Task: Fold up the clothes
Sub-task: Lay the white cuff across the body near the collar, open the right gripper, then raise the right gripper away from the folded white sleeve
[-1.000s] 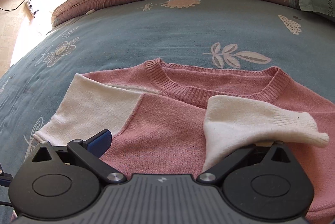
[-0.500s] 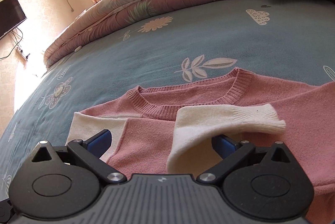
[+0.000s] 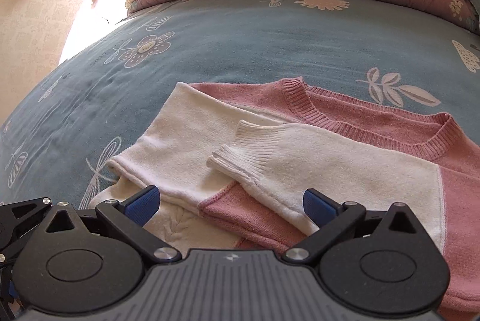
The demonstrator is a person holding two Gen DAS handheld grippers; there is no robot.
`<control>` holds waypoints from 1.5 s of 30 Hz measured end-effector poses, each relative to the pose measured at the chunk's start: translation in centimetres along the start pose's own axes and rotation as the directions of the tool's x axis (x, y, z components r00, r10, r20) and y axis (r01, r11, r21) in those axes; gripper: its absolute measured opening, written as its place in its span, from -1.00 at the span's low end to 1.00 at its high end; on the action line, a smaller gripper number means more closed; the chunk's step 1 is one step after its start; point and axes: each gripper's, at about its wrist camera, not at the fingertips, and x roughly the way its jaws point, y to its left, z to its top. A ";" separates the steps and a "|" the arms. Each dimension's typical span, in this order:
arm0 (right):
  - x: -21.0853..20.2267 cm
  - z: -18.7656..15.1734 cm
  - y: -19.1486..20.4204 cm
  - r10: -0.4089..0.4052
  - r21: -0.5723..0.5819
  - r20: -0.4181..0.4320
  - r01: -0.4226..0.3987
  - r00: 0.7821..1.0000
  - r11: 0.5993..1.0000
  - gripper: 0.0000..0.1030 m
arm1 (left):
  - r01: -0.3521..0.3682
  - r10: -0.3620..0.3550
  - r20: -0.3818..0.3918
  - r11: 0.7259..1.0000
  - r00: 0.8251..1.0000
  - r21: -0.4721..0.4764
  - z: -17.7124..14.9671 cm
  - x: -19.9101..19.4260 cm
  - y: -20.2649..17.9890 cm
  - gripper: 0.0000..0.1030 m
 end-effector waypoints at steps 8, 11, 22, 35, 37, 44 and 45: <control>-4.2 0.3 -3.5 -0.053 0.092 0.103 0.044 0.993 0.995 1.00 | 0.000 0.000 -0.002 1.000 1.000 0.003 0.1 0.2 -0.1 0.99; -6.6 -0.2 -5.9 -0.097 0.137 0.129 0.079 0.987 0.987 1.00 | 0.003 -0.003 -0.007 1.000 1.000 0.008 0.2 0.4 -0.3 0.99; -13.5 -6.8 -16.6 -0.185 0.461 0.216 0.067 0.959 0.885 1.00 | 0.005 -0.004 -0.033 1.000 0.999 0.026 0.9 2.3 -1.0 0.99; -16.2 -12.9 -17.9 -0.474 0.440 0.222 0.346 0.852 0.828 1.00 | -0.003 0.005 -0.065 0.999 0.998 0.039 1.2 4.1 -1.6 0.99; -15.3 -13.9 -18.1 -0.539 0.400 0.170 0.442 0.825 0.803 1.00 | -0.007 0.009 -0.067 0.999 0.998 0.037 1.2 4.2 -1.5 0.99; -13.2 -15.3 -19.6 -0.640 0.368 0.097 0.570 0.762 0.735 1.00 | -0.022 0.025 -0.078 0.999 0.997 0.040 1.2 4.8 -1.5 0.99; -13.1 -15.3 -19.9 -0.638 0.374 0.100 0.566 0.763 0.735 1.00 | -0.022 0.025 -0.079 0.999 0.997 0.040 1.2 4.9 -1.6 0.99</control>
